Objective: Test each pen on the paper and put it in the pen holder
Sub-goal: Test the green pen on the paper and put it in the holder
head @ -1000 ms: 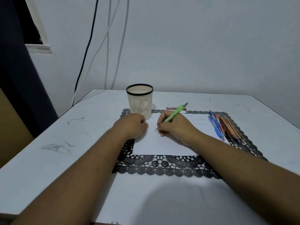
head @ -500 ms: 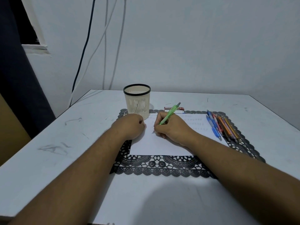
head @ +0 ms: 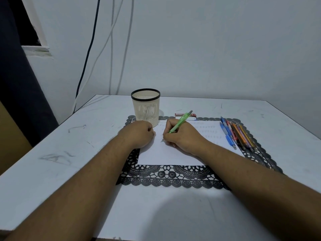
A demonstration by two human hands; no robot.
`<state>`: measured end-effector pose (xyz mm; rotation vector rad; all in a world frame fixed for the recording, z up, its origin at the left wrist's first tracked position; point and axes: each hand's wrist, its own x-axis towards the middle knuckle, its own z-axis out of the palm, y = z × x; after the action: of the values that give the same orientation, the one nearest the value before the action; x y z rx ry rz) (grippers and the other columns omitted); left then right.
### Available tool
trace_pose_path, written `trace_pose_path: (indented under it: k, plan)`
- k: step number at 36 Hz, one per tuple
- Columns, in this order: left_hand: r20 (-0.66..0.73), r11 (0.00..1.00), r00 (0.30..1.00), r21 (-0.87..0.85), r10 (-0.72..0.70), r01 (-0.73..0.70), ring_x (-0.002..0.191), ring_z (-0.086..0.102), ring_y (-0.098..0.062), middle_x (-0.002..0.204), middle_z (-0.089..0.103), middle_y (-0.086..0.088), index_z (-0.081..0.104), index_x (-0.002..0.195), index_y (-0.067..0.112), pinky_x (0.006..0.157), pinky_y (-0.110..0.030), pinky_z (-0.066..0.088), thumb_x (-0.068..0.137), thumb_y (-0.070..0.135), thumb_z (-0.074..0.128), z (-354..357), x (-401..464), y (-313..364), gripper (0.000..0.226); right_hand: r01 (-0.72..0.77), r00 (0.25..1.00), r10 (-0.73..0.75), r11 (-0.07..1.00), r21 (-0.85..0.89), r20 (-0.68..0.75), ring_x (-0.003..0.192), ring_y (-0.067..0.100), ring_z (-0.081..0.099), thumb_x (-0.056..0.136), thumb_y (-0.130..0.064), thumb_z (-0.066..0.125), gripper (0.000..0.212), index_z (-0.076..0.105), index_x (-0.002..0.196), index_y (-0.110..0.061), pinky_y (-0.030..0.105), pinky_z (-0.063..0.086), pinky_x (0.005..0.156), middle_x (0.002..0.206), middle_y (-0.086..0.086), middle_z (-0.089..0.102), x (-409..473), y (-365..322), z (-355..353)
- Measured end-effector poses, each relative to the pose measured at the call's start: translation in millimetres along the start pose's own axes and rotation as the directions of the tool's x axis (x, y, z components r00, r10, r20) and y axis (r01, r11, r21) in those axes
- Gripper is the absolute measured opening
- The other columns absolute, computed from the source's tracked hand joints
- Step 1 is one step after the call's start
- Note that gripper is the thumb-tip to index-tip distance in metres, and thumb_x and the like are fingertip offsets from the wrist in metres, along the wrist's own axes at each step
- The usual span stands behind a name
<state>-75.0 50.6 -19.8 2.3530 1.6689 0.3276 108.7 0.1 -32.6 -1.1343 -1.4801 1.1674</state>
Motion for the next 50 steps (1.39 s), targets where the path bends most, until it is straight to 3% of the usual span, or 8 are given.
trace_pose_path:
  k: [6, 11, 19, 27, 36, 42, 47, 50]
  plan:
    - [0.004, 1.0, 1.0, -0.024, -0.003, 0.004, 0.091, 0.059, -0.017, 0.089, 0.064, 0.004, 0.062, 0.081, 0.022, 0.078, -0.036, 0.05, 0.1, 0.031, 0.05, 1.5, -1.3, 1.7, 0.025, -0.013, 0.999, 0.011, 0.999, -0.035, -0.045, 0.061, 0.021, 0.051, 0.082, 0.012, 0.063, 0.025, 0.054, 0.071, -0.008, 0.025, 0.047, 0.055, 0.069, 0.014, 0.052, -1.0, 1.7, -2.6]
    - [0.004, 1.0, 1.0, -0.017, -0.001, 0.001, 0.091, 0.059, -0.017, 0.088, 0.064, 0.005, 0.059, 0.078, 0.024, 0.076, -0.035, 0.048, 0.101, 0.032, 0.05, 0.9, -0.5, 0.1, 0.026, -0.019, 0.999, 0.019, 1.0, -0.016, 0.028, 0.061, 0.018, 0.05, 0.08, 0.01, 0.065, 0.028, 0.055, 0.069, -0.013, 0.028, 0.049, 0.061, 0.07, 0.012, 0.051, -0.5, 2.5, -2.2]
    - [0.011, 1.0, 1.0, -0.019, 0.003, -0.003, 0.091, 0.059, -0.017, 0.09, 0.065, 0.003, 0.063, 0.083, 0.019, 0.076, -0.035, 0.048, 0.102, 0.032, 0.05, 0.3, -0.5, 1.7, 0.027, 0.009, 0.999, -0.006, 0.998, 0.056, -0.047, 0.054, 0.019, 0.046, 0.086, 0.017, 0.059, 0.025, 0.054, 0.072, -0.004, 0.026, 0.043, 0.052, 0.065, 0.012, 0.048, -4.1, 0.6, -10.7]
    - [0.005, 1.0, 1.0, -0.013, -0.003, 0.004, 0.091, 0.059, -0.018, 0.091, 0.064, 0.003, 0.063, 0.085, 0.018, 0.074, -0.034, 0.046, 0.102, 0.032, 0.049, -0.2, -1.9, 1.6, 0.027, -0.002, 1.0, 0.002, 1.0, 0.004, 0.004, 0.057, 0.018, 0.05, 0.082, 0.014, 0.063, 0.022, 0.055, 0.073, -0.004, 0.03, 0.045, 0.056, 0.066, 0.012, 0.05, -3.7, 1.7, -8.5]
    - [0.009, 1.0, 1.0, -0.016, -0.002, 0.002, 0.093, 0.058, -0.019, 0.093, 0.064, 0.002, 0.063, 0.086, 0.018, 0.077, -0.034, 0.047, 0.103, 0.032, 0.049, 0.8, -1.2, 1.6, 0.026, 0.001, 0.998, -0.003, 0.999, -0.043, -0.057, 0.058, 0.019, 0.05, 0.083, 0.012, 0.063, 0.017, 0.056, 0.076, -0.001, 0.03, 0.047, 0.058, 0.069, 0.013, 0.05, -3.0, 1.4, -7.3]
    - [0.011, 1.0, 1.0, -0.027, -0.007, 0.008, 0.091, 0.058, -0.018, 0.089, 0.063, 0.004, 0.061, 0.081, 0.021, 0.07, -0.033, 0.041, 0.102, 0.033, 0.049, 2.6, -0.4, 0.1, 0.027, -0.008, 1.0, 0.006, 0.999, -0.046, -0.029, 0.058, 0.019, 0.049, 0.081, 0.011, 0.064, 0.022, 0.054, 0.071, -0.006, 0.03, 0.045, 0.057, 0.067, 0.013, 0.048, -4.7, 2.3, -8.4]
    - [0.006, 1.0, 1.0, -0.013, -0.011, 0.011, 0.091, 0.058, -0.019, 0.09, 0.063, 0.004, 0.059, 0.079, 0.022, 0.075, -0.034, 0.046, 0.102, 0.034, 0.049, 0.9, -0.9, -0.1, 0.027, 0.007, 1.0, -0.008, 0.998, -0.058, -0.02, 0.057, 0.018, 0.05, 0.082, 0.011, 0.065, 0.024, 0.055, 0.07, -0.008, 0.028, 0.045, 0.055, 0.065, 0.012, 0.051, -3.2, 1.0, -6.5]
    - [0.01, 1.0, 1.0, -0.015, -0.009, 0.009, 0.091, 0.058, -0.018, 0.089, 0.063, 0.003, 0.058, 0.078, 0.022, 0.074, -0.034, 0.045, 0.102, 0.032, 0.049, 1.2, -1.6, 1.0, 0.028, 0.001, 0.999, -0.005, 0.997, -0.078, -0.05, 0.059, 0.019, 0.05, 0.082, 0.01, 0.065, 0.018, 0.055, 0.073, -0.002, 0.028, 0.047, 0.057, 0.068, 0.013, 0.05, -4.3, 0.4, -7.4]
